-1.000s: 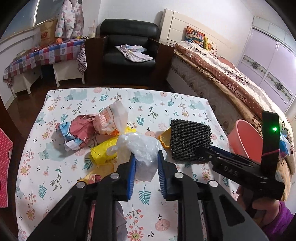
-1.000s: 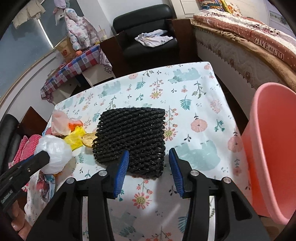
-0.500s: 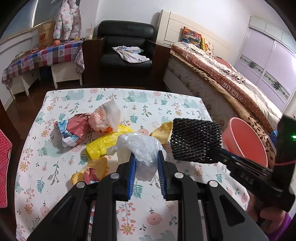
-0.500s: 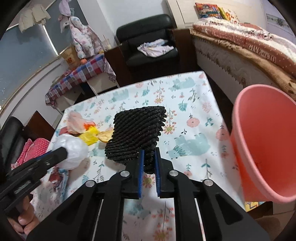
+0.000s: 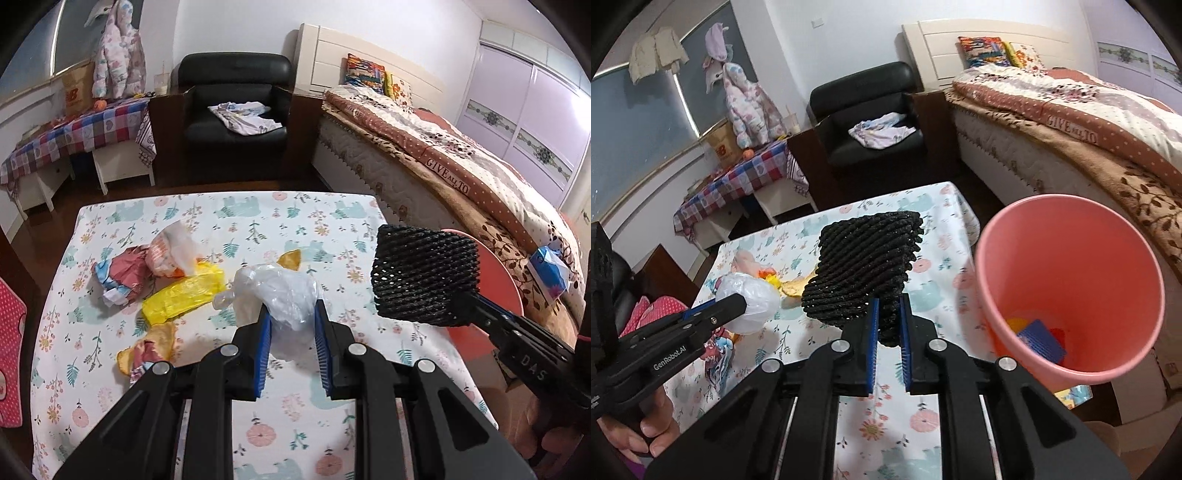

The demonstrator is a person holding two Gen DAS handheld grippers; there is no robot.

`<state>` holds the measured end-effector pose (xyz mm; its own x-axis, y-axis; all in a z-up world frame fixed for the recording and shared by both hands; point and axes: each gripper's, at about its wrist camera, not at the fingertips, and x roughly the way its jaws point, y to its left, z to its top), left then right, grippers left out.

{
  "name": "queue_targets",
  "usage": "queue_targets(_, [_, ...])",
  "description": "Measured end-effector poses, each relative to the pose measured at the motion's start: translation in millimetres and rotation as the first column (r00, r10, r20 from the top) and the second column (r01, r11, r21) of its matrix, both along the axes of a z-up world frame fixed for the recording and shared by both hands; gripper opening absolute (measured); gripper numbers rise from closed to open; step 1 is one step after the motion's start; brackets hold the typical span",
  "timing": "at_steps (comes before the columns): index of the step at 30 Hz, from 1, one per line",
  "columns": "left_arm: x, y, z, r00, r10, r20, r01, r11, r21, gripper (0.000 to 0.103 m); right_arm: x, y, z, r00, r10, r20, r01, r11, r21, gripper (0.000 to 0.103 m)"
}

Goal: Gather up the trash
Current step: 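Carry the black net and white bag over the pink bucket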

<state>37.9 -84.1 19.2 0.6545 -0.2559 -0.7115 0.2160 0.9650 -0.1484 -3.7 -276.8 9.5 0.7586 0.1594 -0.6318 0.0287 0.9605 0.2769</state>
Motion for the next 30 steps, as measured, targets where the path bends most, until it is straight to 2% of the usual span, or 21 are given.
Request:
queue_targets(16, [-1, -61, 16, 0.995, -0.091, 0.041, 0.089, 0.995, 0.046, 0.021, -22, -48, 5, 0.993, -0.117, 0.030, 0.117, 0.993, 0.002, 0.011])
queue_targets(30, [5, -120, 20, 0.980, -0.190, 0.056, 0.187, 0.980, 0.063, 0.021, -34, -100, 0, 0.967, -0.255, 0.026, 0.255, 0.967, 0.003, 0.011])
